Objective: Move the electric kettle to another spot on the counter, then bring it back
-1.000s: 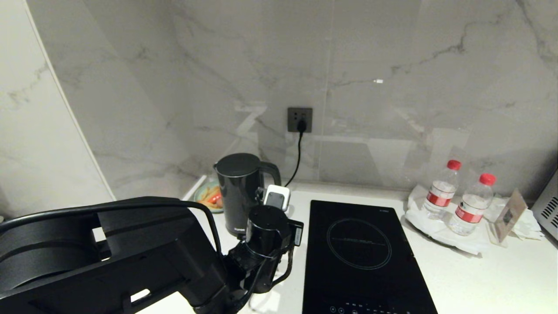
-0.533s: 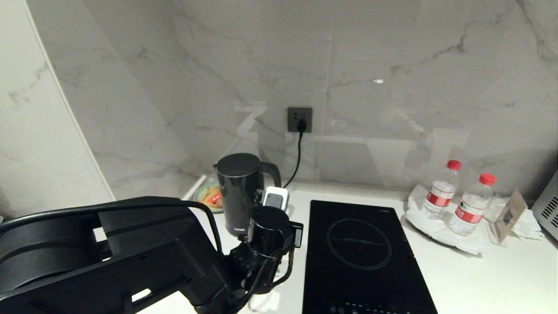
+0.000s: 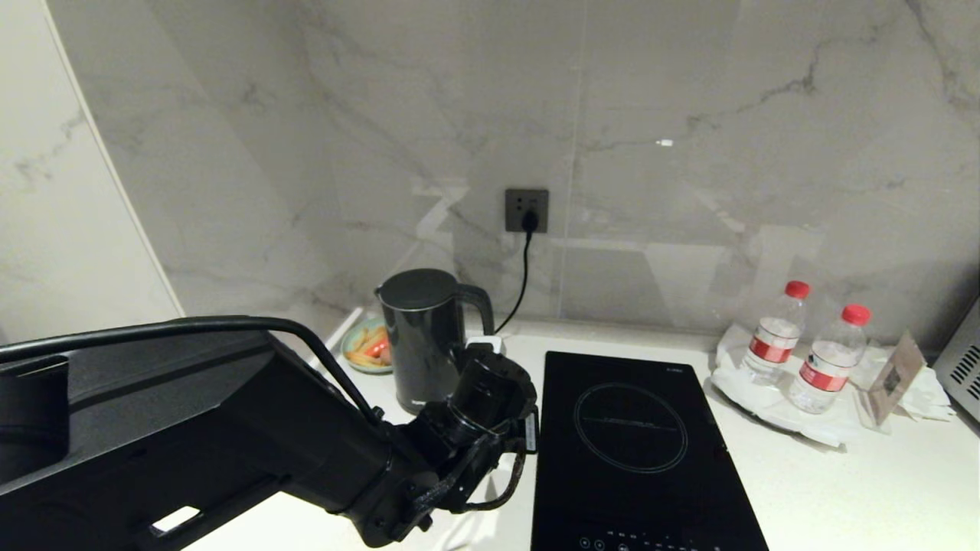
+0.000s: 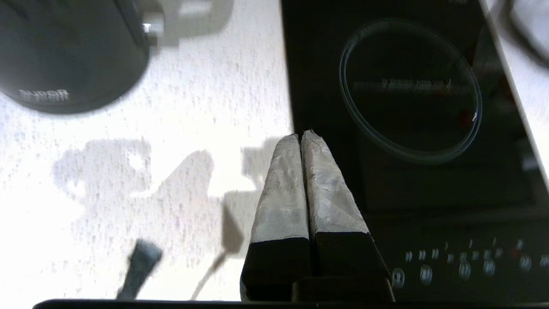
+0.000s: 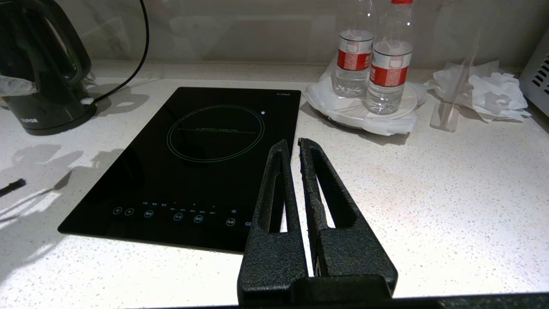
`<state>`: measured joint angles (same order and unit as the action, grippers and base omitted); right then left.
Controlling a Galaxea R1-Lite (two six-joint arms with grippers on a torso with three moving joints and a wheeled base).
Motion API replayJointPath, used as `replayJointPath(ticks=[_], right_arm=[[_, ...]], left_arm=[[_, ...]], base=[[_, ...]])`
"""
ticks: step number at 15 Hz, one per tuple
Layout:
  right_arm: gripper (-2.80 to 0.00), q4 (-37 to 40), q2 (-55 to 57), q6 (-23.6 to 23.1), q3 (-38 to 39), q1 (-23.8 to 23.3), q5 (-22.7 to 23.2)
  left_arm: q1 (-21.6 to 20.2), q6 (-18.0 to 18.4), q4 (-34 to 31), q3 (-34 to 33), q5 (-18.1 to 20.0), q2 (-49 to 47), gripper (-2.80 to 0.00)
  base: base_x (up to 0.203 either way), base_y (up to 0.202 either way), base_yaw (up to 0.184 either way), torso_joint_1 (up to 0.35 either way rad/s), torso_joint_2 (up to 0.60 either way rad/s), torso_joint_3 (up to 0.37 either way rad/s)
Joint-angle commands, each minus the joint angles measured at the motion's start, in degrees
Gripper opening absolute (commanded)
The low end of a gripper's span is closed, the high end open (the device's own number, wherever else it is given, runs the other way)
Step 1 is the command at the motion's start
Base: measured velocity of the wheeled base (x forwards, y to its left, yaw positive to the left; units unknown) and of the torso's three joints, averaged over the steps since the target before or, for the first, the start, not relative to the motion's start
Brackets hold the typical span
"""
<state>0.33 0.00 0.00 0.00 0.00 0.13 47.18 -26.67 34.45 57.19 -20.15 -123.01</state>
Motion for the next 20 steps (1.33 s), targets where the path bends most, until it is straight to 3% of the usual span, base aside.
replayJointPath(ticks=[1,11,20], right_arm=[[-2.8,0.0,0.1,0.0,0.0,0.0,0.0],[-2.8,0.0,0.1,0.0,0.0,0.0,0.0],[-2.8,0.0,0.0,0.0,0.0,0.0,0.0]], left_arm=[[0.2,0.1,0.1,0.6,-0.2,0.7,-2.8],[1.7,0.4,0.0,-0.9,0.4,3.0,-2.8],[1.8,0.8,-0.5,0.0,0.2,3.5,-2.8]], base=[[0.0,0.0,0.0,0.0,0.0,0.0],[0.0,0.0,0.0,0.0,0.0,0.0],[0.0,0.0,0.0,0.001,0.0,-0.169]])
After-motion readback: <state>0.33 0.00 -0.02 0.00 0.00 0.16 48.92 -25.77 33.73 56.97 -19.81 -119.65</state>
